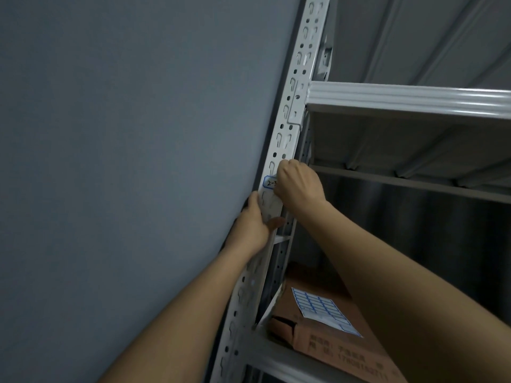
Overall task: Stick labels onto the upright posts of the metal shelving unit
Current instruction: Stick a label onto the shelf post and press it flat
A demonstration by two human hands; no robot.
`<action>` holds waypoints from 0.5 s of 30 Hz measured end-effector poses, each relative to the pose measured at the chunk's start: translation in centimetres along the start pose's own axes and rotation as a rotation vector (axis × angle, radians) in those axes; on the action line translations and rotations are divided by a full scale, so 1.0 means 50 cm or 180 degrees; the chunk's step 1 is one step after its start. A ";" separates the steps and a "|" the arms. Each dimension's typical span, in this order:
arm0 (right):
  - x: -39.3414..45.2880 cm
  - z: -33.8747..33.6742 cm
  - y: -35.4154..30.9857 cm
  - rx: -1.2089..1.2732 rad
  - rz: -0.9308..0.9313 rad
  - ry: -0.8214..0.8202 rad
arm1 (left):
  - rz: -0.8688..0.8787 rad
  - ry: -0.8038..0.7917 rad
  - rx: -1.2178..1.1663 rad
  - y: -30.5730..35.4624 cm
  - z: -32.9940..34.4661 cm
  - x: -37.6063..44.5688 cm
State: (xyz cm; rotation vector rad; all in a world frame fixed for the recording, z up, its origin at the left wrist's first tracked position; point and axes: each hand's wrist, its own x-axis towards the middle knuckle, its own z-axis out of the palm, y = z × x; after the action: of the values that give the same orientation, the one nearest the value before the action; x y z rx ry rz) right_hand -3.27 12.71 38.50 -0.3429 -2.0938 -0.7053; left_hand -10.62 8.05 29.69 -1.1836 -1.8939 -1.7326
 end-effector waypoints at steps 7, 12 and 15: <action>-0.008 0.006 0.014 0.0256 -0.0016 -0.0024 | -0.0005 0.0049 0.0044 0.001 0.000 -0.002; -0.021 0.015 0.029 0.0739 0.0120 0.0094 | 0.0103 0.0089 0.0035 -0.001 0.000 -0.004; -0.038 0.025 0.039 0.1376 0.0296 0.0325 | 0.0146 0.0100 -0.0063 -0.004 0.001 -0.004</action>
State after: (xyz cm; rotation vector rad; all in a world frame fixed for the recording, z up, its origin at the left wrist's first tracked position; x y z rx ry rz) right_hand -2.06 15.05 37.07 -0.1567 -2.0520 -0.1993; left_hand -10.63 8.03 29.42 -1.1903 -1.8214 -1.7396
